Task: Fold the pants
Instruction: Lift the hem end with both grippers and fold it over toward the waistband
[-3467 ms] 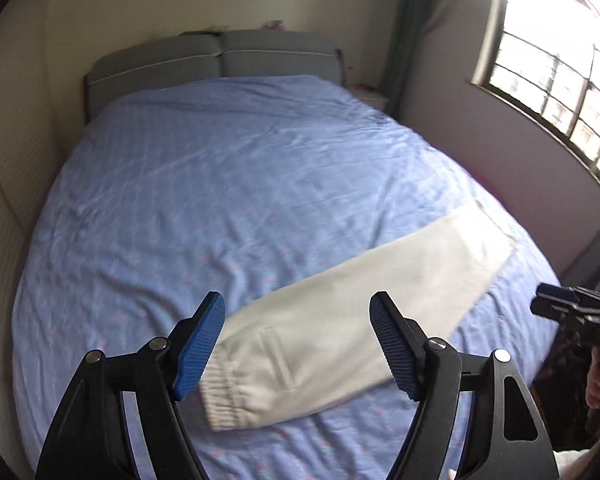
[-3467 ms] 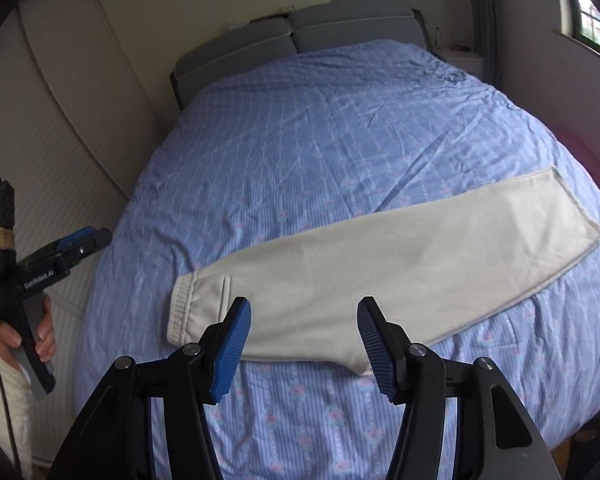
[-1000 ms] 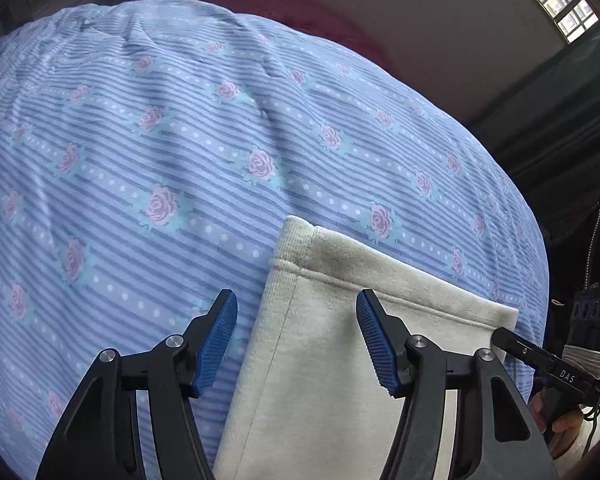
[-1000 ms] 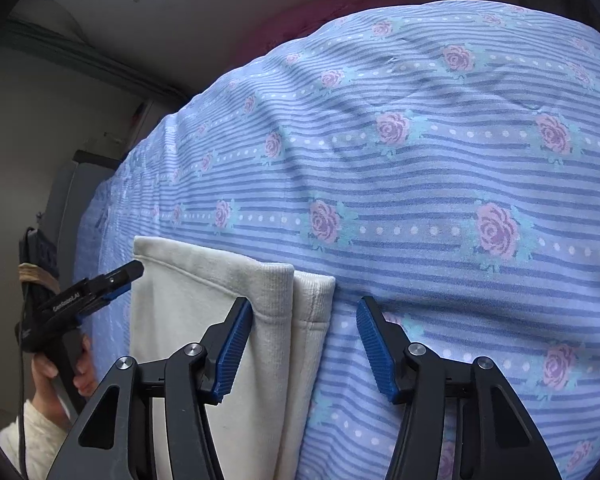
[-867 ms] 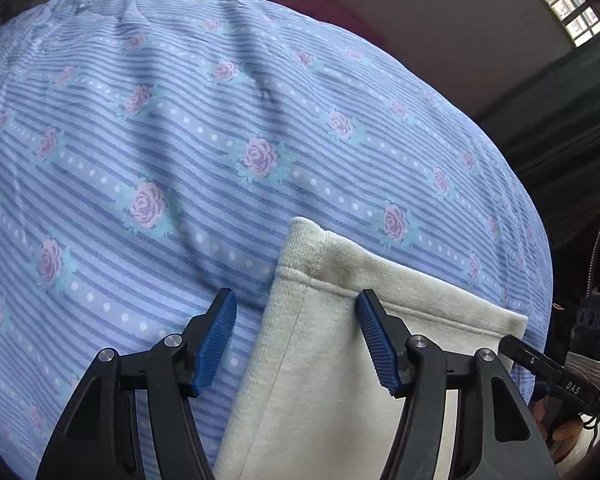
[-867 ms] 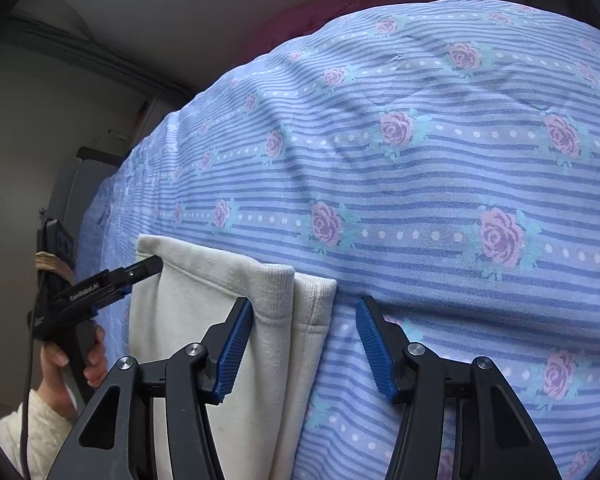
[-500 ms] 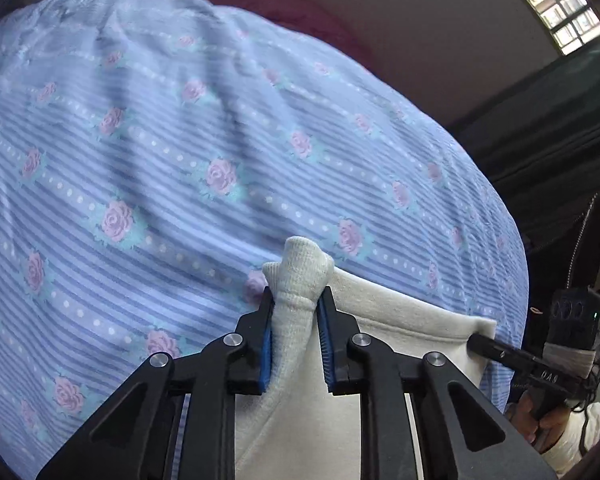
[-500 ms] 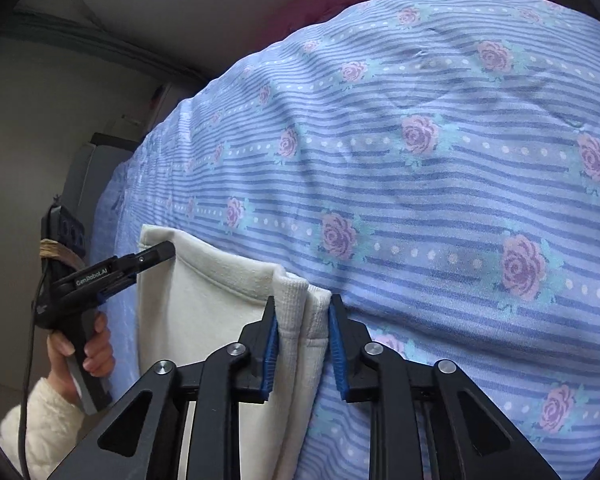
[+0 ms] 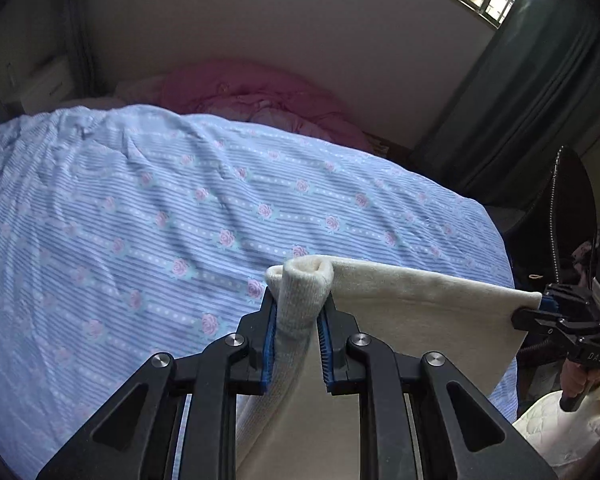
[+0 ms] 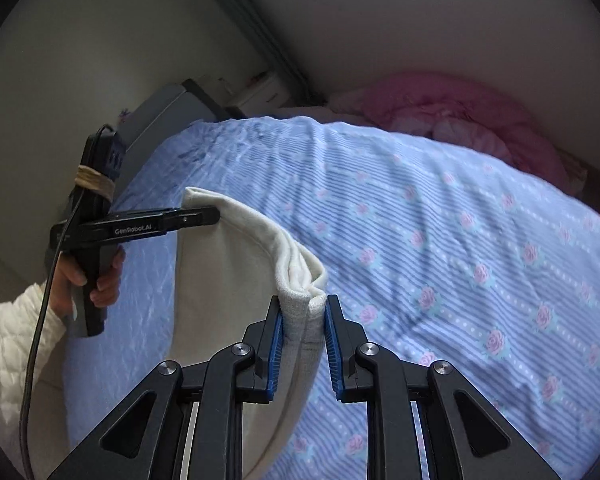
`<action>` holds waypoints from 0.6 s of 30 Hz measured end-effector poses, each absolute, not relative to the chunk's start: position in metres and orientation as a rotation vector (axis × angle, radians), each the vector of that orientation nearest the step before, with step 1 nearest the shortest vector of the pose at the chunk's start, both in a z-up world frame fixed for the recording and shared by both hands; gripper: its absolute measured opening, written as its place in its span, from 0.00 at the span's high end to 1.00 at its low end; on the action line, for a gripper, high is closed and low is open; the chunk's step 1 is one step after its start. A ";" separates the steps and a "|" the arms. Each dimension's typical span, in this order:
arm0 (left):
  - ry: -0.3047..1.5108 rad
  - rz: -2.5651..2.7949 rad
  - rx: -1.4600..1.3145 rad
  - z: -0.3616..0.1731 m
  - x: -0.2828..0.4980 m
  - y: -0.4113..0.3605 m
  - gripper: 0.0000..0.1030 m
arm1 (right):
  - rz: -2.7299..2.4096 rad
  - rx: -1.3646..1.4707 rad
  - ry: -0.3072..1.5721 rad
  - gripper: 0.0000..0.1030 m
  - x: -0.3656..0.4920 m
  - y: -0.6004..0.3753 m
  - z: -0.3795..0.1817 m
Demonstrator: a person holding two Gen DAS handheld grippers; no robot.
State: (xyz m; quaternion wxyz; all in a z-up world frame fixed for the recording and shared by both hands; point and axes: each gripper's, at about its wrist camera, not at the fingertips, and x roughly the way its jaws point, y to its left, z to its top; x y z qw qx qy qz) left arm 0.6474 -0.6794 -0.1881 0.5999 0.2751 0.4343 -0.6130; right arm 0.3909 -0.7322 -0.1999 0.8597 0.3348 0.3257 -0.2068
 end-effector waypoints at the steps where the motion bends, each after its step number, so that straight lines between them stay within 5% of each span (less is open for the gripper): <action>1: 0.986 -1.419 0.634 -0.177 0.646 -0.669 0.83 | -0.412 0.673 0.676 0.80 0.393 -0.724 -0.187; 11: 0.927 -1.273 0.480 -0.109 0.656 -0.512 0.84 | -0.135 0.443 0.704 0.80 0.421 -0.594 -0.103; 18: 0.979 -1.153 0.415 -0.142 0.664 -0.386 0.84 | 0.055 0.320 0.808 0.80 0.431 -0.489 -0.110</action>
